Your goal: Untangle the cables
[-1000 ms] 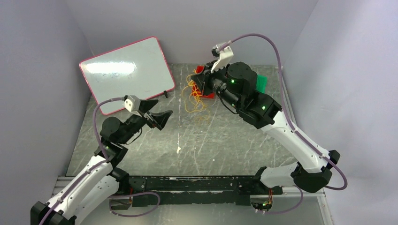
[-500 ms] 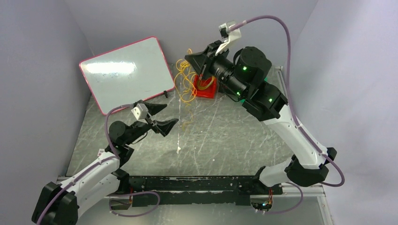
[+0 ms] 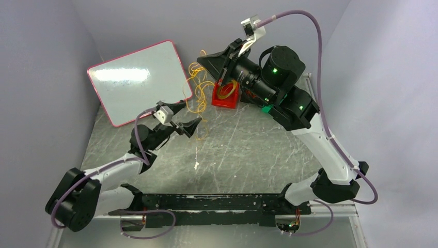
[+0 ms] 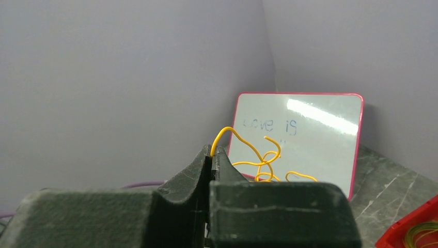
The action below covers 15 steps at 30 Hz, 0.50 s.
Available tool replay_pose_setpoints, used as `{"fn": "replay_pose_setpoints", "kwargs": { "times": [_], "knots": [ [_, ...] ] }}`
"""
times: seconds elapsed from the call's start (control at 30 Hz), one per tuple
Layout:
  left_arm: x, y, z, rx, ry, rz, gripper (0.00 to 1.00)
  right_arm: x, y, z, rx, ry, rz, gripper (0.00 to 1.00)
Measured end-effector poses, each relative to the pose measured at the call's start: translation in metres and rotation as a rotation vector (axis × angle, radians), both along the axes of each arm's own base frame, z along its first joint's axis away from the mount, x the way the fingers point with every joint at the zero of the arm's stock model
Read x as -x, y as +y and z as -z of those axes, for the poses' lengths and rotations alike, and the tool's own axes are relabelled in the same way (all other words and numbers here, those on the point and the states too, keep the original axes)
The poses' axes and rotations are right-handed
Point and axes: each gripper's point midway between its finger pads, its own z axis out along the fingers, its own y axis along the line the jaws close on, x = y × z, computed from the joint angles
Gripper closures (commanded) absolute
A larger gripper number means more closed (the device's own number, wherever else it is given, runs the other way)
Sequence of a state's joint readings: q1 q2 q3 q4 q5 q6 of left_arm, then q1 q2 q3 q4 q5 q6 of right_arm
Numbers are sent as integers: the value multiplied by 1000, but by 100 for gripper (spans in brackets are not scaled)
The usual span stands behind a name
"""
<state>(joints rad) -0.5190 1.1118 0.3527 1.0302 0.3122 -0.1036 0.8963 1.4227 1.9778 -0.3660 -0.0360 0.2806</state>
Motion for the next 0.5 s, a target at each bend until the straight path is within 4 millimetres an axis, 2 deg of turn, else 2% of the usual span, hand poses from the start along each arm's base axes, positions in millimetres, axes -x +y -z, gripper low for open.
{"fn": "replay_pose_setpoints", "kwargs": {
  "times": [0.27, 0.5],
  "knots": [
    [-16, -19, -27, 45, -92, 46, 8, 5, 3, 0, -6, 13, -31, 100],
    [-20, -35, -22, 41, -100, 113, 15, 8, 5, 0, -13, 19, -54, 100]
  ]
}}
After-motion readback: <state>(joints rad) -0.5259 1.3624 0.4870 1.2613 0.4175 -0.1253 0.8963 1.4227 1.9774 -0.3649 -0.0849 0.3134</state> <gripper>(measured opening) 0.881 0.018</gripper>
